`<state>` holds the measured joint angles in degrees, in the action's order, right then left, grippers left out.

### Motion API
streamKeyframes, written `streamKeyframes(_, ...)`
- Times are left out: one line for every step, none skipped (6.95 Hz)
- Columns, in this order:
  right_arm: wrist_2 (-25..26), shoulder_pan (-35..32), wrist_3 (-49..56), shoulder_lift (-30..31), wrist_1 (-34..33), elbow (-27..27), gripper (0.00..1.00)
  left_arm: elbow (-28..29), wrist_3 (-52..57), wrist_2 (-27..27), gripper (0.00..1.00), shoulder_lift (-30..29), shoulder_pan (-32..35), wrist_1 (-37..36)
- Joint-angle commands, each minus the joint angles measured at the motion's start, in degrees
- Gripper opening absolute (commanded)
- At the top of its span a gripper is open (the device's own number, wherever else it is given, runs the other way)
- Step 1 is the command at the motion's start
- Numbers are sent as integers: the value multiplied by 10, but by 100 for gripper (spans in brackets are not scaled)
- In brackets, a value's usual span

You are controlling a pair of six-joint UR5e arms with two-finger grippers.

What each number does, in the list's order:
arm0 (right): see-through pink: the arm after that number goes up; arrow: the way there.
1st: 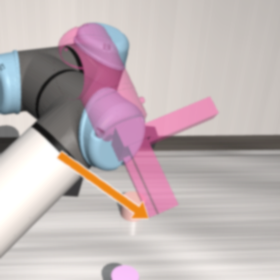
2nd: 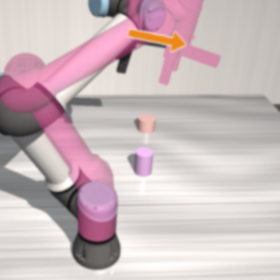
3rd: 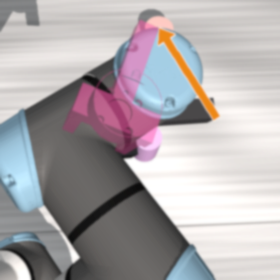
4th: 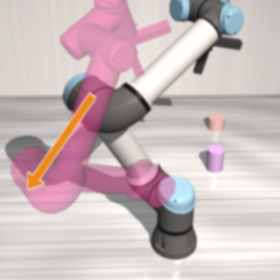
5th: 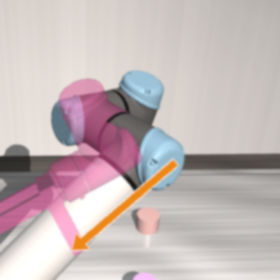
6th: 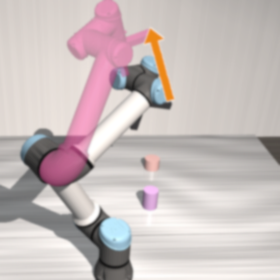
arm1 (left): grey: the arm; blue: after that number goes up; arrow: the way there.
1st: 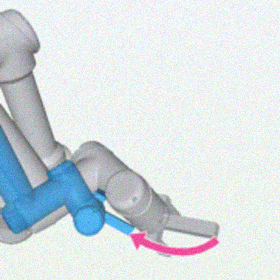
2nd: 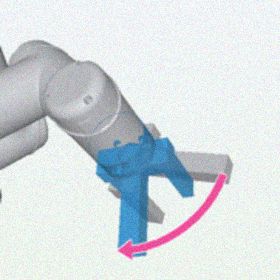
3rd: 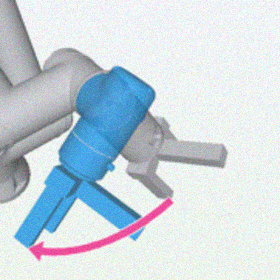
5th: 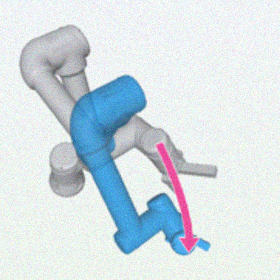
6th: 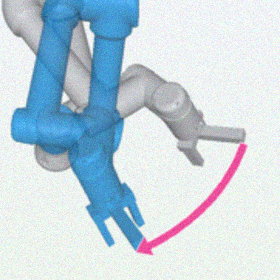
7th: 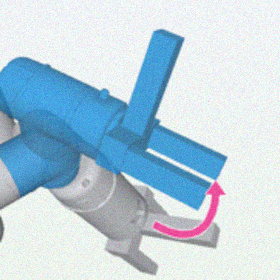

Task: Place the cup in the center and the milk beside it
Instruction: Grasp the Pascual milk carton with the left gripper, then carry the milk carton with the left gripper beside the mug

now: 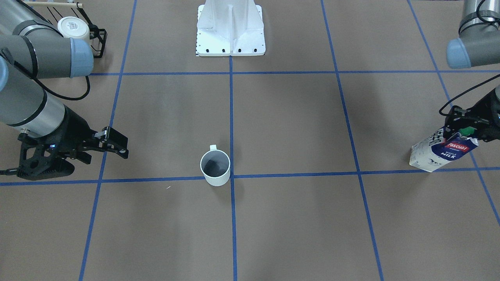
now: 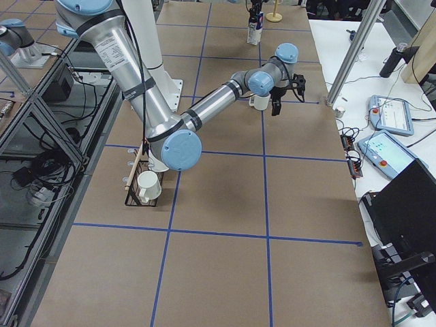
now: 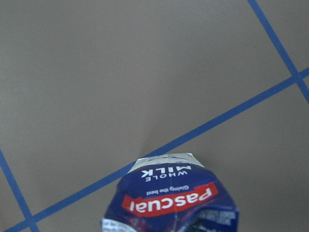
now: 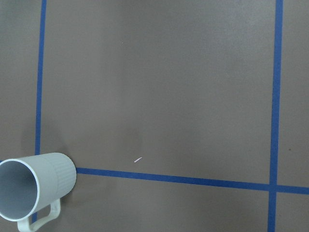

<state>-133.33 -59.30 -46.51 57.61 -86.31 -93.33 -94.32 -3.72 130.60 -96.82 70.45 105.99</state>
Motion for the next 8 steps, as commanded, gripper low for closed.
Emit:
streamKeyframes(0,-1,-1,0,0,-4,100,-50,0,4,0,-1,8,-57)
streamKeyframes(0,-2,0,1,0,-5,100,-100,0,3,0,-33,11,-159)
streamKeyframes(0,-2,0,5,0,-5,100,-124,0,-1,0,-85,14,-255)
streamKeyframes(0,-2,0,7,0,-5,100,-125,-3,-2,0,-128,13,-298)
streamKeyframes(0,-3,0,7,0,-6,100,-122,-86,-3,0,-168,8,-302)
streamKeyframes(0,-3,-1,11,0,-12,100,-119,-165,-2,0,-207,-23,-302)
streamKeyframes(1,-4,0,16,0,-17,100,-106,-259,-3,0,-255,-72,-301)
streamKeyframes(2,-5,-1,17,1,-18,100,-65,-336,-7,0,-320,-120,-300)
